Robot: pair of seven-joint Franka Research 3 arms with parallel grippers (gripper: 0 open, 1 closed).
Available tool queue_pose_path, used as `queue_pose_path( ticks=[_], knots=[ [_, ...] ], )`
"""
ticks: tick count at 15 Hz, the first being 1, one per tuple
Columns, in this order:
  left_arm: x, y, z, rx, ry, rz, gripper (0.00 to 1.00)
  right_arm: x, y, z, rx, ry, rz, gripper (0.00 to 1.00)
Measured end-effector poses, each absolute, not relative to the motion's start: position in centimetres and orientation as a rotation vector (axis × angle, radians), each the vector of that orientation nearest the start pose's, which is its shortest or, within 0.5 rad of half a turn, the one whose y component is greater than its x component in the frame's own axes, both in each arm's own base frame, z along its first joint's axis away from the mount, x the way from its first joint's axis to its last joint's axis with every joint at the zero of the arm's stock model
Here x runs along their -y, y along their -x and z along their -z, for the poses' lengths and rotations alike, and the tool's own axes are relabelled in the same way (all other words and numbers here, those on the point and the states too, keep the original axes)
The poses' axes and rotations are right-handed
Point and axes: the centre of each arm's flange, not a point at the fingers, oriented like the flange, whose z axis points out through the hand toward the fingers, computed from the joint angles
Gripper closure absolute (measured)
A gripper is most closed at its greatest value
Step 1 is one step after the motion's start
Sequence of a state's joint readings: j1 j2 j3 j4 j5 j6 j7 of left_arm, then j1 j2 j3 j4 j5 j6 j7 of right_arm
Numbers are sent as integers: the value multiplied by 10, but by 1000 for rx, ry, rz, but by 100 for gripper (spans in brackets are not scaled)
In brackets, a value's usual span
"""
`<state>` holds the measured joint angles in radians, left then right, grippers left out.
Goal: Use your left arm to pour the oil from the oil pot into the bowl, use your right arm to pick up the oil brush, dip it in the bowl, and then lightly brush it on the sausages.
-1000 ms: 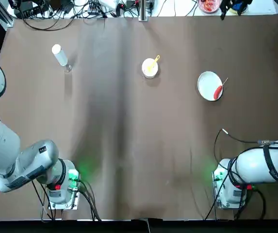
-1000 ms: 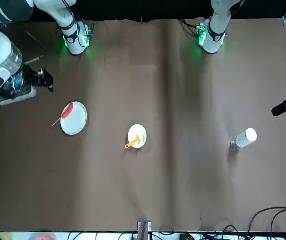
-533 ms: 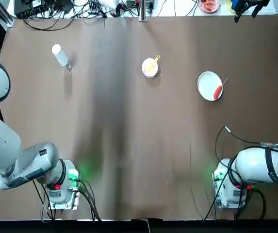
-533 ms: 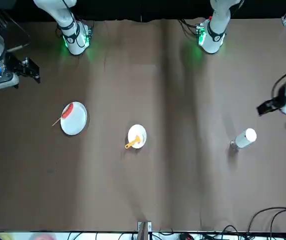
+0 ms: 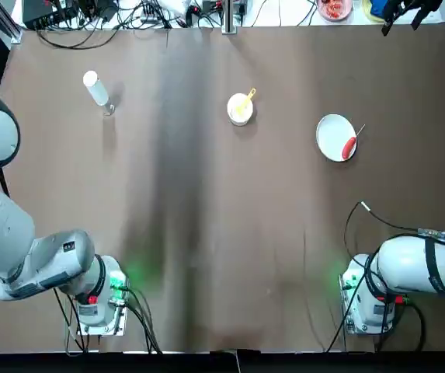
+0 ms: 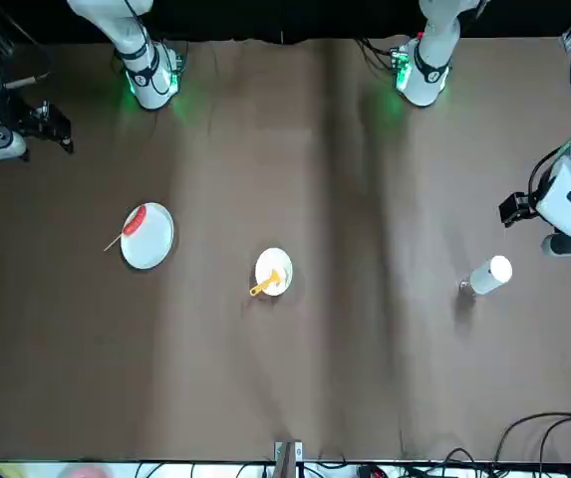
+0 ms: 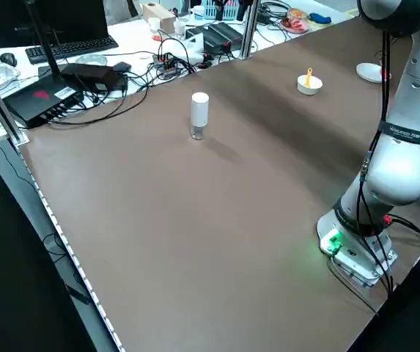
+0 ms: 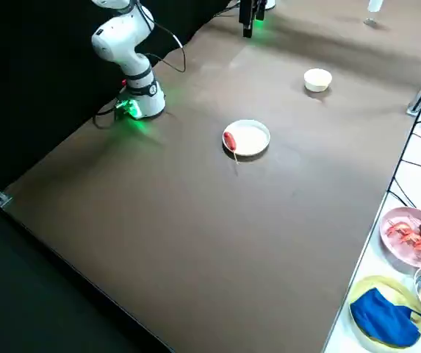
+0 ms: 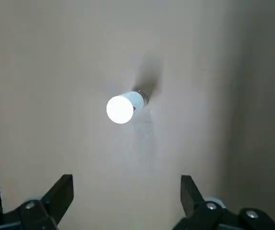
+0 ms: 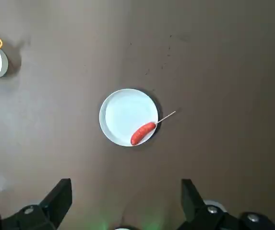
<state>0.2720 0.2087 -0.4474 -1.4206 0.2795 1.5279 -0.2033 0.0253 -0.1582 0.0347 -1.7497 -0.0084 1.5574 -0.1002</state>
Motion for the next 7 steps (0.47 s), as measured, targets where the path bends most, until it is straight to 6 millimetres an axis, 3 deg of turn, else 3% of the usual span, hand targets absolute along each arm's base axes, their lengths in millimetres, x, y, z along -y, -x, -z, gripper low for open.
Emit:
queue_pose_path(
  ticks=[7],
  knots=[
    [56, -615, -589, 38, 3022, 41, 1, -30, -501, -623, 243, 3146, -48, 0]
  ],
)
